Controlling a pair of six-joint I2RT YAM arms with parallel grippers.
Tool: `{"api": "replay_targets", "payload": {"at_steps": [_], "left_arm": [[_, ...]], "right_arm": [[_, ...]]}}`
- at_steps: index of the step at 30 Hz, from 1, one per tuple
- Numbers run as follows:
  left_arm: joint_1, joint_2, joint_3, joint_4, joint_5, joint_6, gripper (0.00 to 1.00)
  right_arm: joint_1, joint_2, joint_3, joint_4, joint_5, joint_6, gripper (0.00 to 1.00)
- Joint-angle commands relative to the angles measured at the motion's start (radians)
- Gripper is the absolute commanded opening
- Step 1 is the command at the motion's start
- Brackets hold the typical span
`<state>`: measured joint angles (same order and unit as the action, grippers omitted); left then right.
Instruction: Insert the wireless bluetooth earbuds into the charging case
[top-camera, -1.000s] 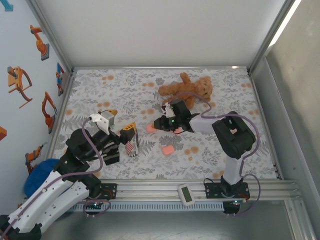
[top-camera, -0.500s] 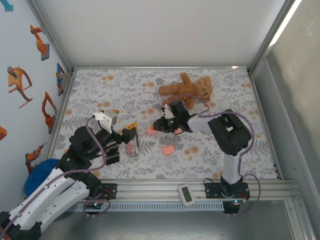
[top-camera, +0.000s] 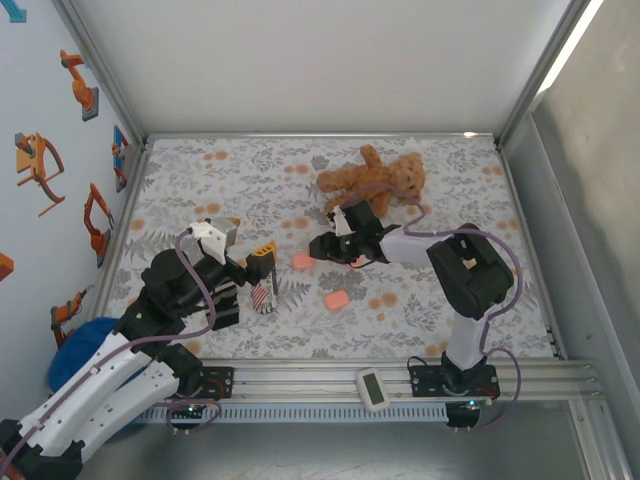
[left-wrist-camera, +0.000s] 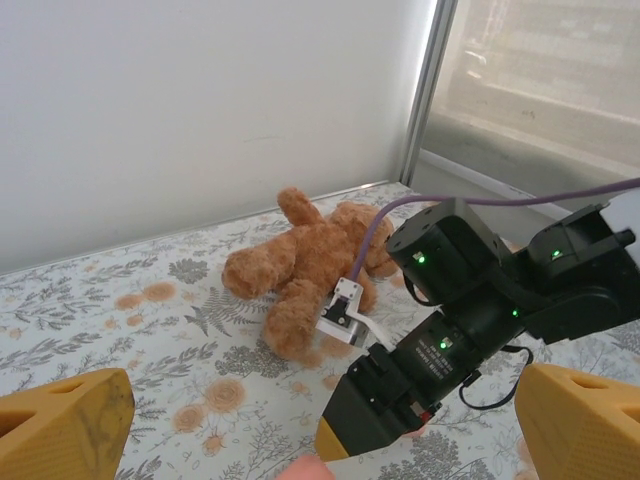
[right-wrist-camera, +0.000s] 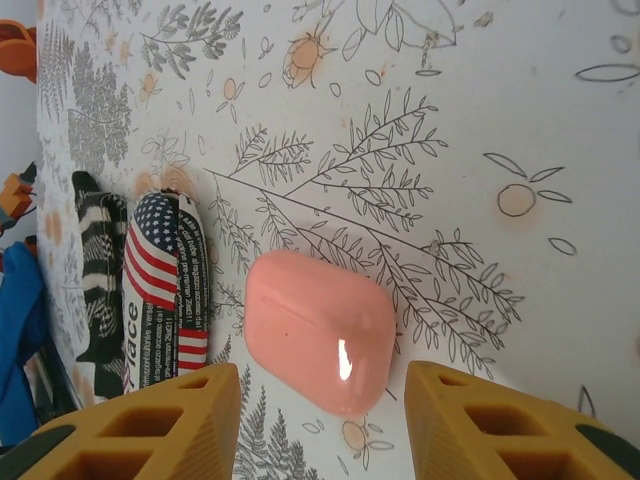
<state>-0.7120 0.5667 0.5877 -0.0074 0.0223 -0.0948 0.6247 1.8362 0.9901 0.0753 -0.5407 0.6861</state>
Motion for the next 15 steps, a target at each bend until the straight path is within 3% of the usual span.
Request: {"api": "replay_targets", "payload": {"at_steps": [1,9,15], "left_arm": [[0.004,0.004,0.033,0.029,0.001,0.002,0.96],[0.006,0.019,0.034,0.041,-0.029,-0.025,0.96],[0.007,0.039,0.048,0.006,-0.151,-0.044,0.96]], "right_arm": [[-0.005,-0.098,0.02,-0.121,0.089,-0.076,0.48],[-0.007,-0.291,0.064,-0.367,0.243,-0.196,0.56],[-0.018,-0.481,0.068,-0.486,0.413,-0.261,0.67]]}}
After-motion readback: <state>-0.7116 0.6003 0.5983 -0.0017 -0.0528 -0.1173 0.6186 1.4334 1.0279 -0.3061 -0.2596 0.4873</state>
